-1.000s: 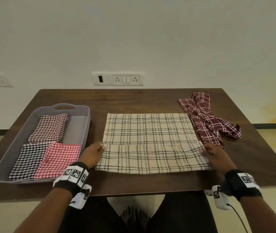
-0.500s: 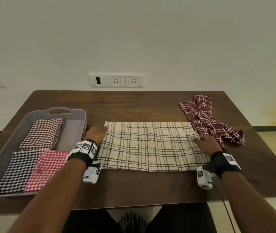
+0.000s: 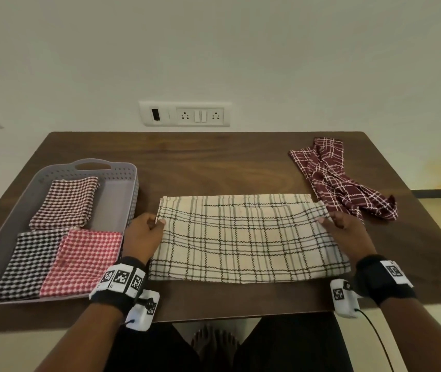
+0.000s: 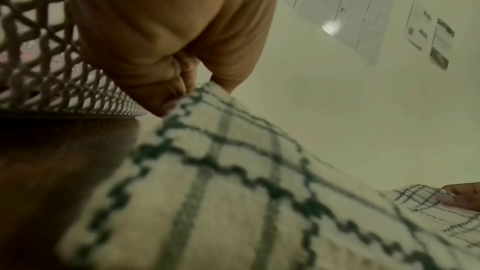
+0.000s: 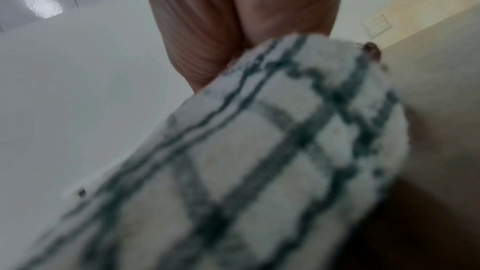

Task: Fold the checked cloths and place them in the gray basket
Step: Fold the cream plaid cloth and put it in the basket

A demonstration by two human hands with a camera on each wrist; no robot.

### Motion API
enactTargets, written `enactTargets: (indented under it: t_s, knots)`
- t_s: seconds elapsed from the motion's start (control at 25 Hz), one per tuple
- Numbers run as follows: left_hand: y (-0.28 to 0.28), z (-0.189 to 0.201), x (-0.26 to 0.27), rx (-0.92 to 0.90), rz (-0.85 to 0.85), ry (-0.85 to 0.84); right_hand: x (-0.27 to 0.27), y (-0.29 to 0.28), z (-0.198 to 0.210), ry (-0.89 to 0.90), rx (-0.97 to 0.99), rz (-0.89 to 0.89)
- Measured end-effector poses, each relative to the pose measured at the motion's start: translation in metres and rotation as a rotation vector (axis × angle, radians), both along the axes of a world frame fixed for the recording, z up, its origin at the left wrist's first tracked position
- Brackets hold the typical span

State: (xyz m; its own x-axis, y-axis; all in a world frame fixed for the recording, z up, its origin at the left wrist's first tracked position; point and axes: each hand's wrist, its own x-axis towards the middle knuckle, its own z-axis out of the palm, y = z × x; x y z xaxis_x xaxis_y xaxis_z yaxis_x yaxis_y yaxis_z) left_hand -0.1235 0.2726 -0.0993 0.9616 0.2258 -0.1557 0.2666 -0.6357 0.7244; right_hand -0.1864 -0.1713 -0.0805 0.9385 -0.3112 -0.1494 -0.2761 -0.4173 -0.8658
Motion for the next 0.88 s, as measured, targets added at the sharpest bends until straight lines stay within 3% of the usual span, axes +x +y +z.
enactTargets:
  t_s: [0.2,0.44,0.6,0.88]
  knots:
    - [-0.008,0.022,0.025,-0.016,0.094,-0.177,0.036,-0.008,0.018,-0.135,0.096,-0.12]
    - [-0.012,-0.004,0.039,0.115,-0.058,0.115,0.057,-0.004,-0.012,0.237,-0.228,-0.097]
    - [-0.006,-0.008,0.031,0.147,-0.057,0.131,0.052,-0.007,-0.02,0.182,-0.278,-0.123]
    - [0.007,0.0,0.029,0.037,-0.067,0.292,0.058,-0.01,-0.023,0.179,-0.29,-0.111]
